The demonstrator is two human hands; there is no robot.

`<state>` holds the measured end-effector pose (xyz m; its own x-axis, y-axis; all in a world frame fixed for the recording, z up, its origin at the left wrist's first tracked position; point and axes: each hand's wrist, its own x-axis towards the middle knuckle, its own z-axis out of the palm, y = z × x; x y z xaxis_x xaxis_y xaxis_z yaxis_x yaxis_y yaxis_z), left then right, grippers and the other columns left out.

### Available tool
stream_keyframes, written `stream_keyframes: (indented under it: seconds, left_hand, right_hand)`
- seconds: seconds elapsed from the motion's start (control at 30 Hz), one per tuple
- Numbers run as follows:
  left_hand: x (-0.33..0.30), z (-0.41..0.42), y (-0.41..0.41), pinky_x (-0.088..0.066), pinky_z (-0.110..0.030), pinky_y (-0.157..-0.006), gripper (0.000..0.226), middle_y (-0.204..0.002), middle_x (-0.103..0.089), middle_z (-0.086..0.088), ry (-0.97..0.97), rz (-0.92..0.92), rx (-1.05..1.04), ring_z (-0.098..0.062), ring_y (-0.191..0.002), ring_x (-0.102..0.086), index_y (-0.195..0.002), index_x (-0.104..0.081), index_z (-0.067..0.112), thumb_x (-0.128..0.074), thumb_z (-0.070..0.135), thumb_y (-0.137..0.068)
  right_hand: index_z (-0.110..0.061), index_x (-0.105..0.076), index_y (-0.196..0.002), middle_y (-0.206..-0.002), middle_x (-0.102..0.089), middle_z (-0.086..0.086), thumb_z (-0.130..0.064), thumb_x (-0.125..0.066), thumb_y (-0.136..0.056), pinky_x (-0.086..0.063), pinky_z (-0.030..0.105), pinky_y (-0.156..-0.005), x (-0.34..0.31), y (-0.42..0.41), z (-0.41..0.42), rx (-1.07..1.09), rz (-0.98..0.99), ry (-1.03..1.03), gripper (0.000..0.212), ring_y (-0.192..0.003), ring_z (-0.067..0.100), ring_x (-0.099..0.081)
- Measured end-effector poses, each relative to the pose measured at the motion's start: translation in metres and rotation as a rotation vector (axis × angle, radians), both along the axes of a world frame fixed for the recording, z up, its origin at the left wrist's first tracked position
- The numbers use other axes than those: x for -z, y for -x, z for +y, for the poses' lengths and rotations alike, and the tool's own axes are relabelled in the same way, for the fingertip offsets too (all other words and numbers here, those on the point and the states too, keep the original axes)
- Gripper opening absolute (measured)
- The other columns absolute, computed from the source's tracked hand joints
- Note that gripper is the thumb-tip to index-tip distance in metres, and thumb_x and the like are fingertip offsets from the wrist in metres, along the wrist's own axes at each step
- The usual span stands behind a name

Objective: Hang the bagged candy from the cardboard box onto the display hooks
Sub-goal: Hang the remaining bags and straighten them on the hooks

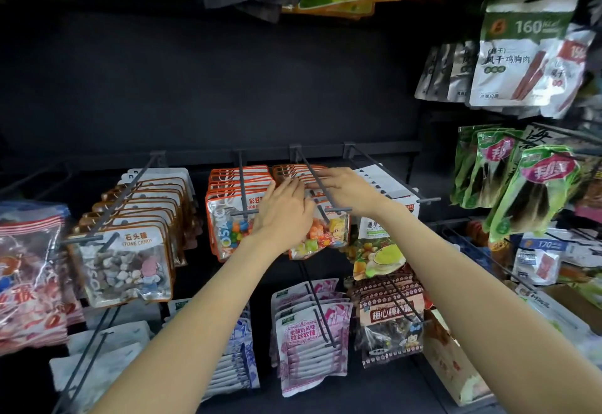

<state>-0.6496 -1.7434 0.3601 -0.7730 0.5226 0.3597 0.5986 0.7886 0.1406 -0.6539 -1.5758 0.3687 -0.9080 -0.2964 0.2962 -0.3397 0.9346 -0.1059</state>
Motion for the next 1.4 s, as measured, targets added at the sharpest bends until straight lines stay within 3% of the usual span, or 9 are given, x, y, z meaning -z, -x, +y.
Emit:
stream_keyframes:
  seconds: [0.1, 0.2, 0.33, 0.47, 0.6, 0.8, 0.97, 1.2, 1.4]
  left_hand:
    - [0.004, -0.001, 0.002, 0.0, -0.035, -0.12, 0.052, -0.158, -0.016, -0.004, 0.026, -0.014, -0.001, -0.014, -0.146, -0.01, -0.15, -0.02, 0.01, -0.015, 0.033, -0.103]
    - [0.006, -0.003, 0.002, 0.001, -0.035, -0.12, 0.052, -0.158, -0.019, -0.004, 0.01, -0.025, 0.017, -0.013, -0.146, -0.011, -0.15, -0.023, 0.011, -0.016, 0.032, -0.103]
    - [0.005, -0.004, 0.001, 0.0, -0.035, -0.12, 0.051, -0.157, -0.021, -0.004, -0.018, -0.041, 0.024, -0.014, -0.146, -0.013, -0.149, -0.025, 0.011, -0.017, 0.031, -0.103]
    - [0.004, -0.004, 0.001, -0.001, -0.036, -0.12, 0.051, -0.157, -0.021, -0.005, -0.01, -0.053, 0.019, -0.014, -0.146, -0.014, -0.149, -0.024, 0.01, -0.017, 0.031, -0.103]
    - [-0.002, -0.002, 0.004, -0.002, -0.036, -0.12, 0.051, -0.158, -0.02, -0.005, -0.01, -0.047, -0.001, -0.014, -0.146, -0.013, -0.149, -0.022, 0.01, -0.018, 0.029, -0.103]
    - [-0.003, 0.003, 0.012, 0.001, -0.035, -0.12, 0.052, -0.158, -0.019, -0.005, 0.029, -0.07, -0.008, -0.013, -0.146, -0.013, -0.15, -0.023, 0.01, -0.015, 0.032, -0.103]
    - [0.0, 0.004, 0.012, 0.001, -0.037, -0.12, 0.051, -0.156, -0.026, -0.006, 0.041, -0.046, -0.013, -0.015, -0.145, -0.019, -0.147, -0.029, 0.008, -0.016, 0.031, -0.103]
    - [-0.006, 0.01, 0.022, 0.001, -0.045, -0.117, 0.047, -0.145, -0.042, -0.009, 0.095, -0.051, 0.005, -0.021, -0.138, -0.033, -0.133, -0.046, 0.008, -0.017, 0.027, -0.101]
    - [-0.003, 0.009, 0.022, 0.001, -0.042, -0.118, 0.051, -0.152, -0.034, -0.007, 0.077, -0.026, 0.011, -0.018, -0.142, -0.027, -0.143, -0.037, 0.009, -0.016, 0.031, -0.102]
  right_hand:
    - [0.007, -0.066, -0.112, -0.127, -0.06, 0.02, 0.002, -0.043, -0.093, -0.036, 0.044, -0.109, -0.006, -0.004, 0.003, -0.022, 0.043, 0.054, 0.031, -0.128, 0.033, -0.049]
    - [0.0, -0.067, -0.114, -0.136, -0.053, 0.018, 0.007, -0.041, -0.093, -0.033, 0.041, -0.112, -0.008, -0.004, 0.003, -0.004, 0.007, 0.224, 0.034, -0.13, 0.03, -0.047]
    - [-0.007, -0.059, -0.129, -0.143, -0.048, 0.007, 0.0, -0.033, -0.095, -0.027, 0.031, -0.113, -0.012, -0.003, -0.005, 0.207, 0.047, 0.26, 0.043, -0.134, 0.022, -0.04]
    - [-0.006, -0.061, -0.125, -0.136, -0.054, 0.007, -0.006, -0.033, -0.098, -0.029, 0.032, -0.106, -0.014, 0.002, -0.013, 0.245, -0.043, 0.266, 0.039, -0.128, 0.022, -0.043]
    - [-0.016, -0.064, -0.121, -0.137, -0.049, -0.002, -0.011, -0.032, -0.098, -0.027, 0.031, -0.106, -0.009, 0.009, -0.006, 0.292, -0.005, 0.258, 0.04, -0.129, 0.022, -0.037]
    - [-0.012, -0.064, -0.122, -0.134, -0.053, 0.007, -0.008, -0.036, -0.095, -0.034, 0.039, -0.106, -0.011, 0.014, -0.001, 0.275, -0.011, 0.247, 0.039, -0.126, 0.028, -0.042]
    - [-0.015, -0.065, -0.121, -0.135, -0.054, 0.004, -0.012, -0.035, -0.094, -0.038, 0.046, -0.102, -0.014, 0.02, -0.006, 0.286, -0.049, 0.148, 0.041, -0.122, 0.028, -0.046]
    - [-0.01, -0.065, -0.121, -0.134, -0.054, 0.006, -0.007, -0.037, -0.095, -0.039, 0.036, -0.103, -0.015, 0.015, -0.005, 0.255, -0.052, 0.149, 0.038, -0.121, 0.024, -0.05]
    - [-0.015, -0.062, -0.125, -0.138, -0.052, 0.005, -0.011, -0.035, -0.095, -0.038, 0.04, -0.105, -0.016, 0.022, 0.0, 0.263, -0.023, 0.146, 0.041, -0.125, 0.025, -0.048]
